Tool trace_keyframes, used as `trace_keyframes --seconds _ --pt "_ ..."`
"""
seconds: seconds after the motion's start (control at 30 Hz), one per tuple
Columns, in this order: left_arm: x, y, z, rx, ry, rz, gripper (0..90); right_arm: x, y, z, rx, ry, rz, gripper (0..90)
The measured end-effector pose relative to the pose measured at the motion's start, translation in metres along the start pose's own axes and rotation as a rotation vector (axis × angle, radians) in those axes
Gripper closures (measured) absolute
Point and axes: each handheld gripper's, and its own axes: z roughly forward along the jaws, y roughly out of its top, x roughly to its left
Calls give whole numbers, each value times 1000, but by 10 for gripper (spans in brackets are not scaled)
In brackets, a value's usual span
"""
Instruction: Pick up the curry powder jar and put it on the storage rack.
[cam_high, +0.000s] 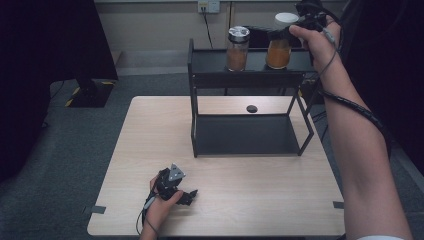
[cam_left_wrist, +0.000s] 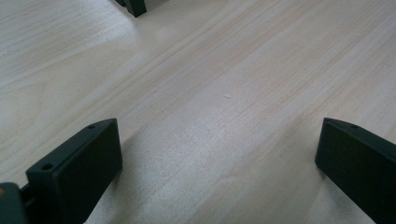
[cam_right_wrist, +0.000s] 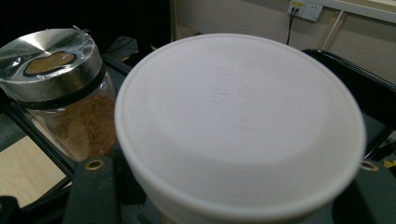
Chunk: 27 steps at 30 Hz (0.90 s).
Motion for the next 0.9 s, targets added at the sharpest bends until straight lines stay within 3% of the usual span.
trace_keyframes --seconds 0.5,0.67,0.9 --pt "0 0 0 0 0 -1 0 1 -9 0 -31 -1 2 343" --pt "0 0 0 0 0 -1 0 3 -11 0 -33 -5 -11 300" --pt "0 0 0 0 0 0 0 8 -14 4 -43 7 -8 138"
